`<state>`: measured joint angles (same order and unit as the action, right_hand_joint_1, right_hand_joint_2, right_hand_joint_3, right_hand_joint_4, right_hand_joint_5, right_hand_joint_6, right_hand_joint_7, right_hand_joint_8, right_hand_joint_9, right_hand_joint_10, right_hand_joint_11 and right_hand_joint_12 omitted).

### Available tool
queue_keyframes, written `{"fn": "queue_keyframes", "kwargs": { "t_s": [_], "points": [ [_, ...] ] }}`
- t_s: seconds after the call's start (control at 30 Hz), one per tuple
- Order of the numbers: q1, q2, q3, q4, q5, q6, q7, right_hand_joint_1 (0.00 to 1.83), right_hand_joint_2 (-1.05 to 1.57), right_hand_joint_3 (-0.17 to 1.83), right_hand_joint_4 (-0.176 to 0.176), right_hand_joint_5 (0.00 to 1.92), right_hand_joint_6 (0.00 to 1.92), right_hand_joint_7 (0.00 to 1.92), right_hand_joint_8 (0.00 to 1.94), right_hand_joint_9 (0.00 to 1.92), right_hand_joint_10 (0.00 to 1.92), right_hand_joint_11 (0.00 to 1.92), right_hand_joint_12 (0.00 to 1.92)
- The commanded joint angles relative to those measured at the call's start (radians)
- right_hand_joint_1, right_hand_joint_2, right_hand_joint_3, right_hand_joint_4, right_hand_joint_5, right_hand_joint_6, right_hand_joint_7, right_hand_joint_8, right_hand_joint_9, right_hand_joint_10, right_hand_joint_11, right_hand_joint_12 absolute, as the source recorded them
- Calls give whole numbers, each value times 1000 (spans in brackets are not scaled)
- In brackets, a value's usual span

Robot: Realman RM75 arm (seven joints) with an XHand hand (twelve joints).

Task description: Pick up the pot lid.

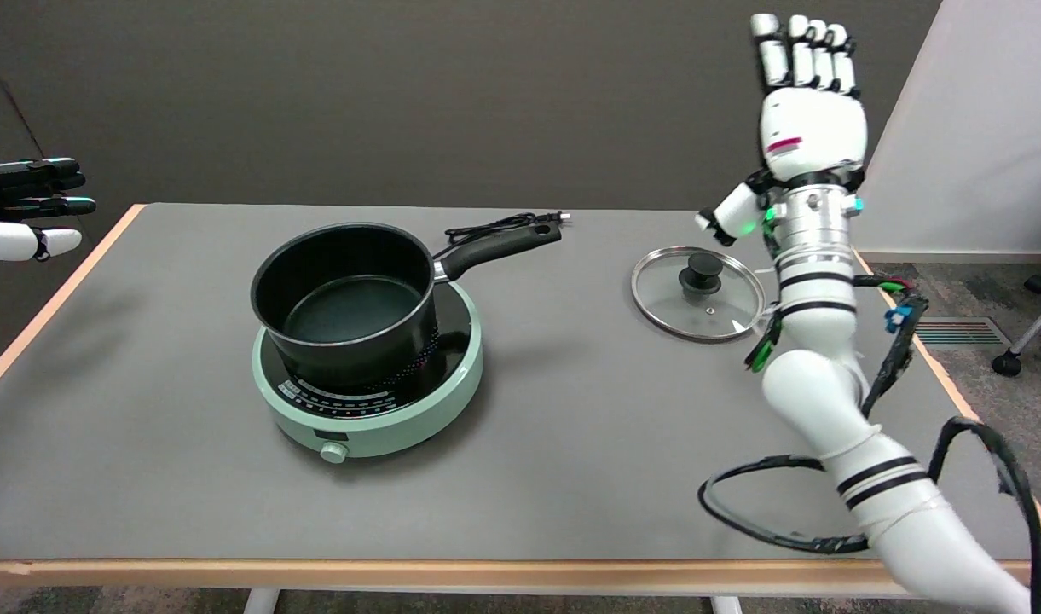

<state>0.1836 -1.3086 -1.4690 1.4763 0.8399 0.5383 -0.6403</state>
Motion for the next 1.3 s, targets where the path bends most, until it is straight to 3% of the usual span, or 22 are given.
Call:
{"fn": "queue_keyframes", "kwargs": {
  "t_s": [0.03,0.3,0.43,0.47,0.6,0.77,0.97,1.3],
  "points": [
    [117,209,155,-179,262,-289,182,1171,-493,1181,-32,12,12,12,12,12,12,12,12],
    [116,276,135,-202,249,-342,177,1181,-588,1208,-26,11,11,11,11,11,11,11,11],
    [107,276,143,-223,158,-389,177,1190,-701,1344,26,9,9,9,9,9,9,9,9],
    [101,274,150,-232,122,-384,177,1197,-723,1387,59,7,7,7,7,7,7,7,7],
    [92,238,217,-263,100,-390,177,1236,-871,1560,134,4,4,4,4,4,4,4,4],
    [106,205,245,-241,92,-490,176,1251,-959,1669,168,2,2,2,2,2,2,2,2],
    [167,215,205,-230,92,-539,180,1238,-1003,1709,176,1,1,1,1,1,1,1,1],
    [276,245,86,-329,102,-622,203,1221,-964,1609,173,2,2,2,2,2,2,2,2]
  ]
}}
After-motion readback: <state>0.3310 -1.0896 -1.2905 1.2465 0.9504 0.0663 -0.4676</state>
